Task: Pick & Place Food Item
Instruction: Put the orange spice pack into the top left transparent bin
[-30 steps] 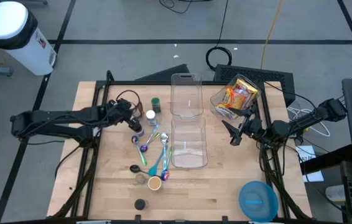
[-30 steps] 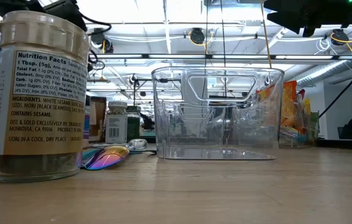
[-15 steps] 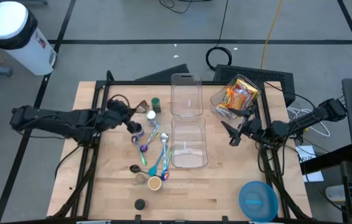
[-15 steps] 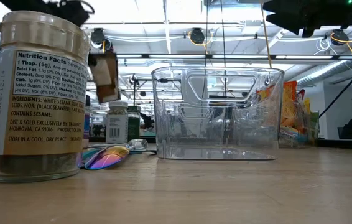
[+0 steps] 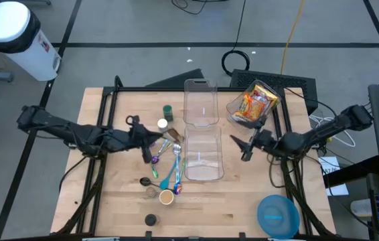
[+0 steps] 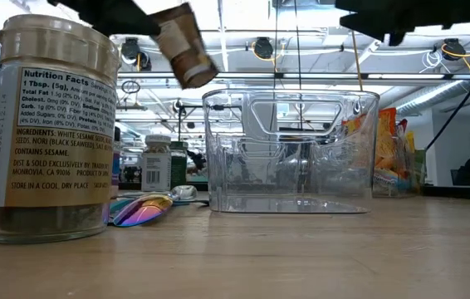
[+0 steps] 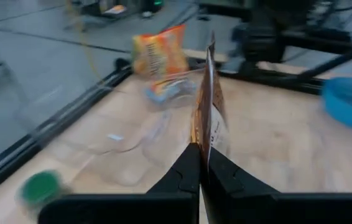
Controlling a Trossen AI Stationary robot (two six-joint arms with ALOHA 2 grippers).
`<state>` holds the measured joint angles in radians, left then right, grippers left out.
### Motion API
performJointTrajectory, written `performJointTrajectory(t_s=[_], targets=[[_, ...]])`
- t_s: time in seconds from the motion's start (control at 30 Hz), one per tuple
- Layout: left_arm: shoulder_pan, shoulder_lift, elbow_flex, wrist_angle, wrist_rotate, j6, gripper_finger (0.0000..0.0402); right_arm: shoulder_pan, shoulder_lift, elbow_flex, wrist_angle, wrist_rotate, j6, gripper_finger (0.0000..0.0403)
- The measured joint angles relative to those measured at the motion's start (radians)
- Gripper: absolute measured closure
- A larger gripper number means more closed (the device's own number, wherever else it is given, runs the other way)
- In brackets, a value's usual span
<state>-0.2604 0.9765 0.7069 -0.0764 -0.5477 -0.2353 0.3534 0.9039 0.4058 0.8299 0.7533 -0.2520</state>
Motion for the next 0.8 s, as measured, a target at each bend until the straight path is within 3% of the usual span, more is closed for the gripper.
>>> performJointTrajectory(t_s=[0.13,0.37,0.7,0.8], targets=[[0.007,0.075,0.052,-0.017,0.058,0.002,0.0400,-0.003,0.109,0.102,-0.103,-0.023,0.044,0.0122],[0.007,0.251,0.183,-0.084,0.162,0.046,0.0401,-0.066,0.288,0.228,-0.126,-0.269,0.135,0.0122],[0.023,0.395,0.299,-0.126,0.206,0.092,0.0401,-0.208,0.433,0.262,-0.085,-0.581,0.302,0.0122],[0.036,0.402,0.299,-0.130,0.207,0.087,0.0401,-0.217,0.457,0.262,-0.052,-0.623,0.318,0.0122]])
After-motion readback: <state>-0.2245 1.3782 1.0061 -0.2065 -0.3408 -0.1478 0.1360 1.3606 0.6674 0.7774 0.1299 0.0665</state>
